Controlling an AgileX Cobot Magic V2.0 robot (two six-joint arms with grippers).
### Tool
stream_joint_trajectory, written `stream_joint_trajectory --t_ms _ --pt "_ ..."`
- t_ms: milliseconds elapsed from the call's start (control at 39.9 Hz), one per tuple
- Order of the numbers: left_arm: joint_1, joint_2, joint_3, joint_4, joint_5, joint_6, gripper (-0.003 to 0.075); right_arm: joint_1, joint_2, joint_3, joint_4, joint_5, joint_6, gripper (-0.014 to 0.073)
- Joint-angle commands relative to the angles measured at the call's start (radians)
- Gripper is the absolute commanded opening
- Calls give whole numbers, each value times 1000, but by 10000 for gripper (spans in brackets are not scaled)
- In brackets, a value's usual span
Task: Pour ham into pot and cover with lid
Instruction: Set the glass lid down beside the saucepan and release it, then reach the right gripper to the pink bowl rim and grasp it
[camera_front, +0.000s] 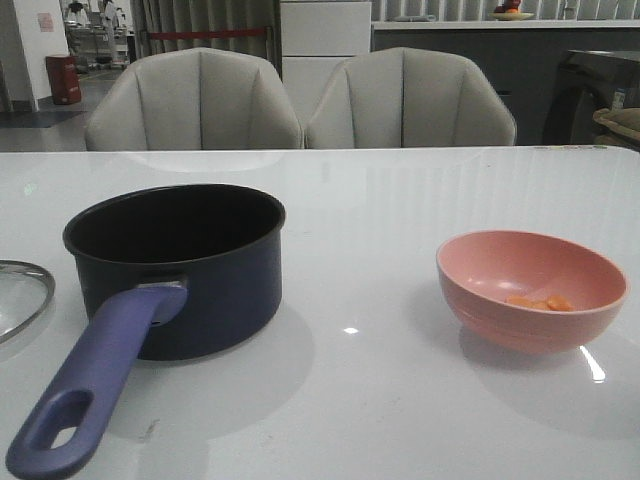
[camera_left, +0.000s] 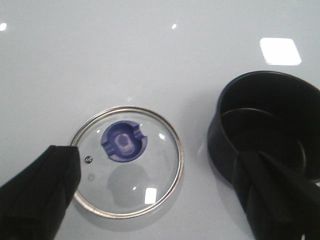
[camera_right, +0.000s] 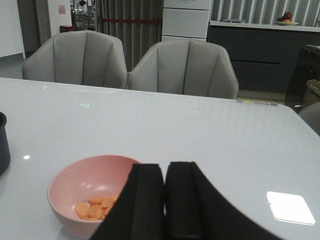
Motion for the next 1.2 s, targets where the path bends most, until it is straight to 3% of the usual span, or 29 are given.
stream_joint_trajectory --t_ms 0,176,577,677,853,928,1054,1179 --pt "-83 -102 35 44 -133 14 659 -7 -21 10 -10 -83 -3 160" --pt "-166 -274 114 75 -158 4 659 -7 -21 10 -10 -83 -3 160" --pt "-169 -631 283 17 -213 2 645 -7 -21 10 -10 -83 -3 160" --pt "-169 -666 289 17 -213 2 536 -7 -21 10 -10 -83 -3 160" --pt "-169 -666 291 19 -179 2 99 -7 -20 10 -10 -99 -3 160" --pt "-169 -666 291 24 -174 2 144 -7 -20 10 -10 -134 -3 160" --pt "-169 -666 291 15 -119 2 144 -6 -19 3 3 -228 -3 160" --pt "-151 -666 291 15 -80 2 144 -6 7 -49 55 -168 -1 160"
